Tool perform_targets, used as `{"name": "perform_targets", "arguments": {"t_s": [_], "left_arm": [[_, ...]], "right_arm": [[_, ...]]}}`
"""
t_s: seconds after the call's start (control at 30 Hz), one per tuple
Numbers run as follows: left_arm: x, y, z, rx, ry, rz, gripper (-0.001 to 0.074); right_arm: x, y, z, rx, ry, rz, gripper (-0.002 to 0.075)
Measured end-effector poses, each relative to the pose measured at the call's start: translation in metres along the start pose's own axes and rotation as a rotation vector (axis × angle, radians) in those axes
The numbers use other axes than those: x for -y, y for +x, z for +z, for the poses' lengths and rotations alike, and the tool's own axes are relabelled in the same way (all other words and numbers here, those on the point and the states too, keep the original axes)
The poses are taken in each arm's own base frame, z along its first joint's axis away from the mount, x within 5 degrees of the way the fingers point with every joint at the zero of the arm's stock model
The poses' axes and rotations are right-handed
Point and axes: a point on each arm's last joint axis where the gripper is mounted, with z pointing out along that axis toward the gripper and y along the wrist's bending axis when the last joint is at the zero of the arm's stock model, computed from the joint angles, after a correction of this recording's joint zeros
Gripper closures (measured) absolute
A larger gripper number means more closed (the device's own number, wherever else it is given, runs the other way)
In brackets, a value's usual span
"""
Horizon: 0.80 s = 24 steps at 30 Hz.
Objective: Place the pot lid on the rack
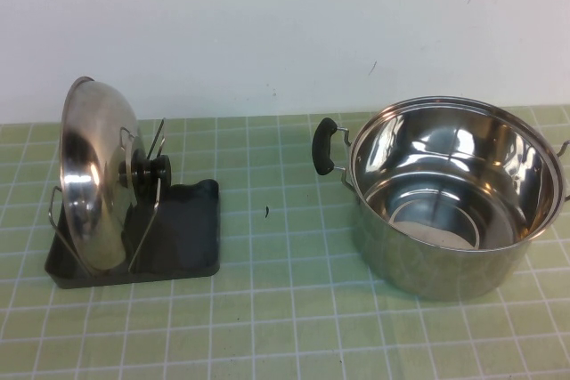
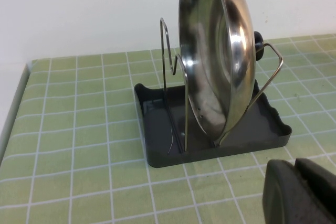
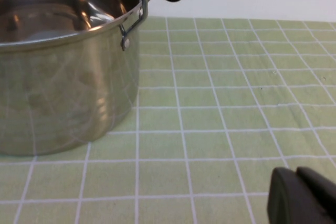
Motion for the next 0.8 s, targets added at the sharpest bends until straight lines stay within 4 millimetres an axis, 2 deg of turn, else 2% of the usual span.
{"name": "perform_targets", "arguments": {"t_s": [0.2,0.8], "left_arm": [[0.0,0.0,0.0,0.0,0.0,0.0,0.0737],[0.0,0.0,0.0,0.0,0.0,0.0,0.0737]], "right_arm": [[0.0,0.0,0.0,0.0,0.0,0.004,0.0727],[-0.0004,0.0001,0.0,-0.001,-0.004,0.19,0.0727]]}}
